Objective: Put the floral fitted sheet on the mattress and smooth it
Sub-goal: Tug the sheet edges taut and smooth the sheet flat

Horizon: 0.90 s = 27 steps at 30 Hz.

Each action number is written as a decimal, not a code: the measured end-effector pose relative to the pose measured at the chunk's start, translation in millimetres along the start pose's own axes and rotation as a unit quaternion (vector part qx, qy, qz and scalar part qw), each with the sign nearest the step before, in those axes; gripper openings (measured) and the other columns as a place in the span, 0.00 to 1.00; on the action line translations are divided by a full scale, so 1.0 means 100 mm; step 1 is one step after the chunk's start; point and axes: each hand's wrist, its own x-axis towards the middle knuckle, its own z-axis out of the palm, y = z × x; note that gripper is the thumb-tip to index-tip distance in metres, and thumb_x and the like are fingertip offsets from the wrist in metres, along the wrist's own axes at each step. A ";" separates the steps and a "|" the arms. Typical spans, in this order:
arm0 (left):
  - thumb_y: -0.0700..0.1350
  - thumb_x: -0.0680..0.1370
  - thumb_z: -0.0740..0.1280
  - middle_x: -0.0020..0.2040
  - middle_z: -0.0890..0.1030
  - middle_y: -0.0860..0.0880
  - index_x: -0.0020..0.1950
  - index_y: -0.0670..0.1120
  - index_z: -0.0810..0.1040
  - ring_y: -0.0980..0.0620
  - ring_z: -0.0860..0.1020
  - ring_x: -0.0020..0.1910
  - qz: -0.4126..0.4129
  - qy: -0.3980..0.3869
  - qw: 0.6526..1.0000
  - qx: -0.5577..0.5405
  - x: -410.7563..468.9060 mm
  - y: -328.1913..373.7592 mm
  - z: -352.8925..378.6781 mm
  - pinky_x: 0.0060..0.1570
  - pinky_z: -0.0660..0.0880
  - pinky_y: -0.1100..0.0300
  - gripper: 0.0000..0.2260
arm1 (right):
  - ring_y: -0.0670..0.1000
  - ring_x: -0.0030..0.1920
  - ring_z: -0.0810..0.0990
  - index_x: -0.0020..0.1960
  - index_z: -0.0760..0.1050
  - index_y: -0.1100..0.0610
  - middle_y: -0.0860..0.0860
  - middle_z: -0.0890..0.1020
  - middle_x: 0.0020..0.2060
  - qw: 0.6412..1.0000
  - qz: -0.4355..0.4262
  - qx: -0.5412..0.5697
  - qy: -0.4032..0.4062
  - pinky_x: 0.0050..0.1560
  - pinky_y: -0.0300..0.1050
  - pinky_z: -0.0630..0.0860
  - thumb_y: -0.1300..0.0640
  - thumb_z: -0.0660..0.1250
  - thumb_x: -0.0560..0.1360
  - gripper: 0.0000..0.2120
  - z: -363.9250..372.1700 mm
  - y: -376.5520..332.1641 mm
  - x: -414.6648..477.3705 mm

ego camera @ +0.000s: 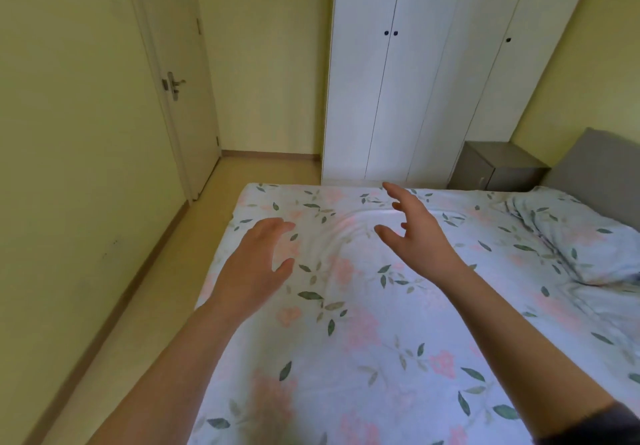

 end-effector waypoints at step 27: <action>0.49 0.77 0.65 0.71 0.63 0.60 0.70 0.55 0.66 0.58 0.65 0.67 0.223 -0.174 0.959 -0.008 1.59 -3.05 -1.61 0.58 0.70 0.59 0.21 | 0.48 0.66 0.71 0.75 0.58 0.45 0.47 0.65 0.72 0.955 0.199 -0.157 0.158 0.61 0.43 0.71 0.51 0.68 0.76 0.31 2.43 -1.97 0.61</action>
